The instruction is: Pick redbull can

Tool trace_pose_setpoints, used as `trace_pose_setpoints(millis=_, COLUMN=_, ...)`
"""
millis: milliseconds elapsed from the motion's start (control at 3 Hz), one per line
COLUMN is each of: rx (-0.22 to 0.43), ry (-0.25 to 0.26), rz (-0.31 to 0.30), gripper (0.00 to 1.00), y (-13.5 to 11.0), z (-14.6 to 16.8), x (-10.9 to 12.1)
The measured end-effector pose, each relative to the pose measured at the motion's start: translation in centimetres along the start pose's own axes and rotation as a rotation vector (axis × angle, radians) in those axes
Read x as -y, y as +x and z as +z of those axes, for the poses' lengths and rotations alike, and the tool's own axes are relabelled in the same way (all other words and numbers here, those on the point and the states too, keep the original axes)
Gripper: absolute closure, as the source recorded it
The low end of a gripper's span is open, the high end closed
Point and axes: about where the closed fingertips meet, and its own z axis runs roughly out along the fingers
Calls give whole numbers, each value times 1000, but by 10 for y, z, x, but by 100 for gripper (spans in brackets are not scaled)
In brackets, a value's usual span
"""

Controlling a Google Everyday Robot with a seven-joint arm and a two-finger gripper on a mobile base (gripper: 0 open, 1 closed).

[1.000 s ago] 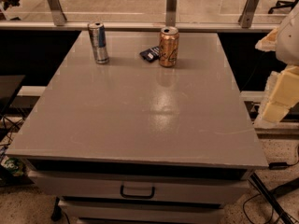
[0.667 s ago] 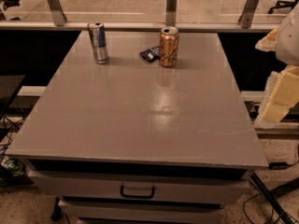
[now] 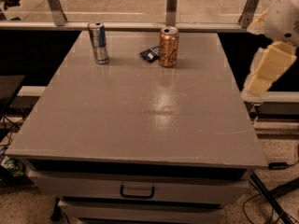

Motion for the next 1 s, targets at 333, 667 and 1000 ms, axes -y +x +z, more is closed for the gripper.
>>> trace_pose_setpoints(millis=333, rx=46, ry=17, rz=-5, gripper=0, y=-27, z=13, x=32)
trace_pose_setpoints(millis=667, rx=75, ry=19, rz=-16, gripper=0, y=-68, z=41, x=68)
trace_pose_setpoints(millis=1000, rx=115, ry=9, rz=-29, gripper=0, y=-132, z=84, x=102)
